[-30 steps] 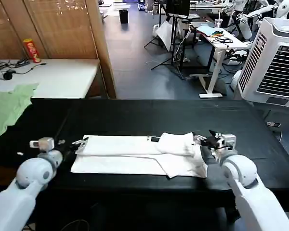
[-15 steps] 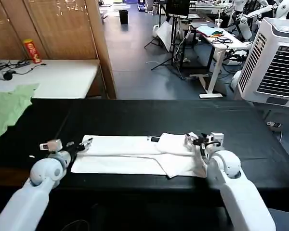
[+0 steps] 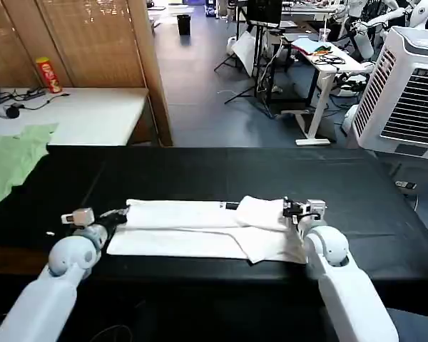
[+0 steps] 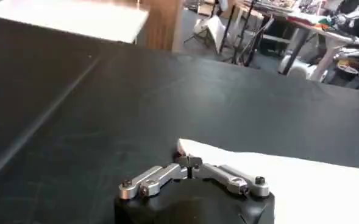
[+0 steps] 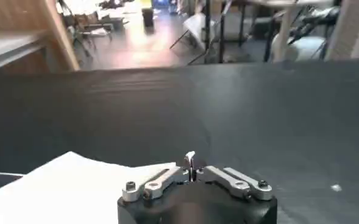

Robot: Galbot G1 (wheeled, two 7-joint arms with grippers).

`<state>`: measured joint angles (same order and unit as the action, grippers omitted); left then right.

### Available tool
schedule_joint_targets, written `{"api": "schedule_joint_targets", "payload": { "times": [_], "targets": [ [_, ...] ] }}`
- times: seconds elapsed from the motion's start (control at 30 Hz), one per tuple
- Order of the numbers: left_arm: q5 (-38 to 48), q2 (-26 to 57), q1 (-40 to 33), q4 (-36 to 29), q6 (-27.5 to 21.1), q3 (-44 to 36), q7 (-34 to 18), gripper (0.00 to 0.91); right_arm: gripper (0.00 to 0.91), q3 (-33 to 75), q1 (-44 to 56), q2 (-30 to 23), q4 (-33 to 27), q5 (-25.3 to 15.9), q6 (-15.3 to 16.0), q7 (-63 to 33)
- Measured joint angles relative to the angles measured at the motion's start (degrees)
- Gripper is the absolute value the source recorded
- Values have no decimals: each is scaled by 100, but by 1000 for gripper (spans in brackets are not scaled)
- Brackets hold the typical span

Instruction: Fold and organize the clothes.

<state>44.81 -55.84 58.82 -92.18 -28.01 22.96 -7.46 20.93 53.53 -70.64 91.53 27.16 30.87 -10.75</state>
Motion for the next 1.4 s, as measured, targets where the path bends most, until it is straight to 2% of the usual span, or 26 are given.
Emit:
{"api": "schedule_joint_targets", "payload": {
  "times": [0.03,0.1,0.13,0.17,0.33,0.6,0.87,1.17,1.23,1.27,1.3,1.37,1.4],
  "targets": [
    [-9,-2,0,2,7,0,-7,0,59,18,7,-2,11,3,-4,15],
    [-14,-6,2,-11,9,-2,-42,0,224,56,26,1,48,17,-9,52],
    [-14,-13,0,-18,6,-2,-69,166,224,80,47,16,79,35,-17,98],
    [-13,-19,-4,-25,4,-2,-88,878,878,107,67,39,105,63,-18,158],
    [-11,4,7,-104,11,37,-60,878,878,230,212,200,361,292,22,320],
    [84,244,187,-405,54,240,-33,878,878,530,661,501,1144,603,116,265],
    [501,288,649,-849,53,761,-13,878,878,802,1150,524,1840,637,126,291],
    [180,-116,1237,-1092,80,957,60,868,878,900,1361,560,2199,657,129,316],
    [127,-192,1282,-1075,89,937,93,653,878,924,1389,577,2237,658,129,320],
    [108,-222,1304,-1074,91,930,114,449,878,934,1399,581,2251,658,128,322],
    [90,-249,1320,-1068,91,925,121,322,878,944,1407,584,2261,657,126,322],
    [45,-304,1348,-1050,106,914,132,166,878,951,1412,584,2271,657,122,324],
    [26,-322,1363,-1034,110,910,132,156,878,951,1413,585,2274,655,120,325]
  ]
}}
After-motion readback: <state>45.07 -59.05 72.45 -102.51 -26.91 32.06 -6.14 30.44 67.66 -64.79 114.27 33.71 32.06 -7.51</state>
